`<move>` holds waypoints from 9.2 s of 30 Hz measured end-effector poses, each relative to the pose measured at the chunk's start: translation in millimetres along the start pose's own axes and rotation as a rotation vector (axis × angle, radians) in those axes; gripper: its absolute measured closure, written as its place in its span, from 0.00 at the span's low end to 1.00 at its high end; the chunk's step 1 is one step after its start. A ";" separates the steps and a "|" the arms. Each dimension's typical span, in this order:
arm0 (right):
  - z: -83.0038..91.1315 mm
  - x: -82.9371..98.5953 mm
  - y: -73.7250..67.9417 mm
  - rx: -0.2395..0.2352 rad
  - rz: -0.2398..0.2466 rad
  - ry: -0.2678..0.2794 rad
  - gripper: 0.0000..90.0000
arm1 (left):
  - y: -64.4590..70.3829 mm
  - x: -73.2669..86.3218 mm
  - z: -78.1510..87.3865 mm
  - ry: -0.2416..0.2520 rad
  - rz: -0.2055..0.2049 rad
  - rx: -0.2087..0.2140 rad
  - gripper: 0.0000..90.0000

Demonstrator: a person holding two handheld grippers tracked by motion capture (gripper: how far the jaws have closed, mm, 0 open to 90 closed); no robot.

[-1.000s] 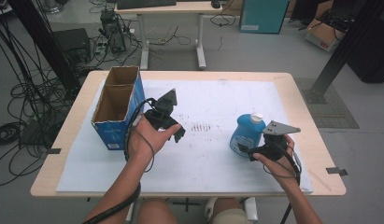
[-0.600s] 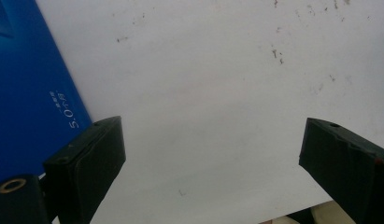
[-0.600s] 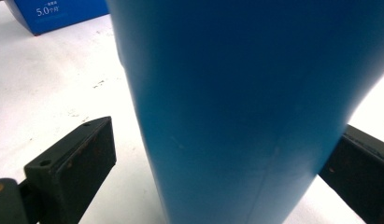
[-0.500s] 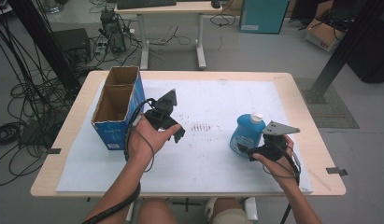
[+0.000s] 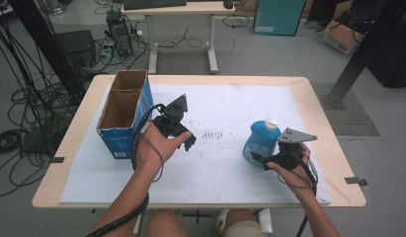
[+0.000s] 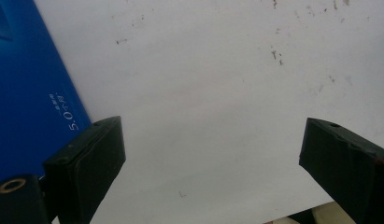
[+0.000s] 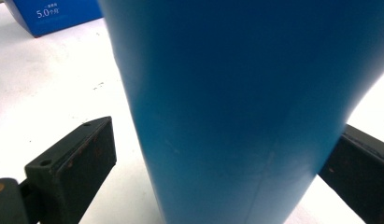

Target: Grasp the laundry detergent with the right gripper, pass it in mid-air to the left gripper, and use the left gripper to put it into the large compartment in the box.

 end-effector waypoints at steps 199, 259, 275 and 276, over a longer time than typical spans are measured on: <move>-2.7 -14.5 7.7 -0.143 -0.102 -0.058 0.48 | 18.8 -8.8 47.3 0.053 -0.207 0.030 0.08; -104.2 -108.4 -175.2 -0.669 0.257 -0.157 0.47 | 25.6 -10.1 157.6 -0.024 -0.997 0.091 0.05; -96.9 -118.8 -195.4 -0.711 0.324 -0.128 0.47 | 30.9 -3.1 139.1 -0.088 -1.038 0.147 0.06; -96.9 -118.8 -195.4 -0.711 0.324 -0.128 0.47 | 30.9 -3.1 139.1 -0.088 -1.038 0.147 0.06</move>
Point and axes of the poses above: each handheld gripper's, and its own axes: z roughly backward along the jaws, x roughly out of its underside, y roughly to its right, the point moved 7 cm from there along -z, roughly forward along the jaws, and after that the axes turned 8 degrees about -z, right-handed, at the moved point
